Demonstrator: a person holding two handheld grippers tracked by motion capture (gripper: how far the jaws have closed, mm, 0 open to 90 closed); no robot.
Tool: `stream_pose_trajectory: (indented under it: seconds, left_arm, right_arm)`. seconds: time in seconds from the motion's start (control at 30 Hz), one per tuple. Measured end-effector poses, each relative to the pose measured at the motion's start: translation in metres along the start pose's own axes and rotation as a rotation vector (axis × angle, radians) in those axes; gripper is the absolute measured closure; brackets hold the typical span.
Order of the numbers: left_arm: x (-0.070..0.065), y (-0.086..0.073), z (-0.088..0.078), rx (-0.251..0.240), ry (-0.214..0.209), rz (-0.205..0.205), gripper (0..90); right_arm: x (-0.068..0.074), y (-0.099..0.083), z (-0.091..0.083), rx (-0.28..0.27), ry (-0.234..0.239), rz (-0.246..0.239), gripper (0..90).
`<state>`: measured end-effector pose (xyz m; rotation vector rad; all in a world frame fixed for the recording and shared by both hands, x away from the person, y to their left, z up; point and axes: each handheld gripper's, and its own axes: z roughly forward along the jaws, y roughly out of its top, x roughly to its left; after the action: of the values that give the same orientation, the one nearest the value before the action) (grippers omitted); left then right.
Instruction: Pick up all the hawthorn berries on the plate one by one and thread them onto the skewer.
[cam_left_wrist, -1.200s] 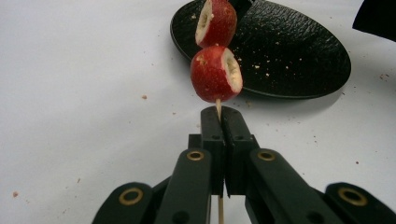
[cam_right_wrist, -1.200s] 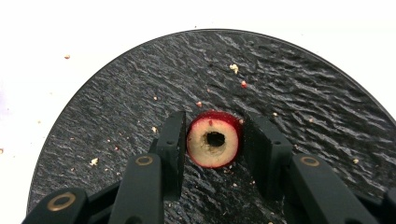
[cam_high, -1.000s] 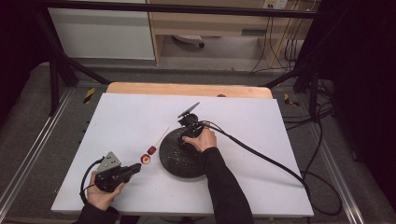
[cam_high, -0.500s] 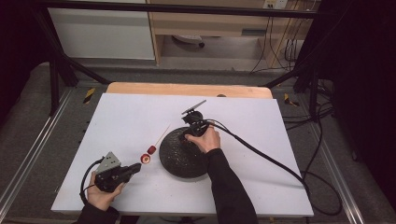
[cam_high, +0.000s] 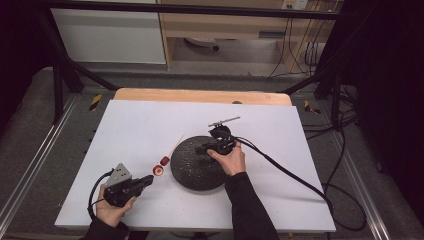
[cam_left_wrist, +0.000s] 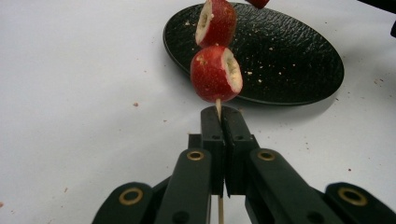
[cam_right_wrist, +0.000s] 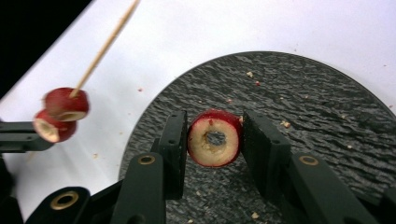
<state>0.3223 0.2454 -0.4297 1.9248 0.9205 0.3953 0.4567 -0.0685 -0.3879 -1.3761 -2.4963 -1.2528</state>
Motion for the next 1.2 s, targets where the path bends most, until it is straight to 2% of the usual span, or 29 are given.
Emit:
stream_pose_trajectory:
  seconds: [0.17,0.63,0.93,1.2]
  left_arm:
    - [-0.004,0.000,0.002,-0.001,0.000,0.005,88.2]
    - [-0.013,0.001,0.007,-0.007,0.000,0.004,88.2]
    - [-0.019,0.002,0.012,-0.011,0.002,0.004,88.1]
    - [-0.024,0.002,0.014,-0.025,0.005,-0.011,88.2]
  right_arm:
    - [0.000,-0.015,-0.010,-0.092,0.053,0.036,62.2]
    - [-0.004,-0.053,-0.021,-0.351,0.128,0.117,62.2]
    - [-0.006,-0.066,-0.023,-0.460,0.161,0.174,62.2]
    - [-0.005,-0.067,-0.024,-0.539,0.181,0.198,62.3]
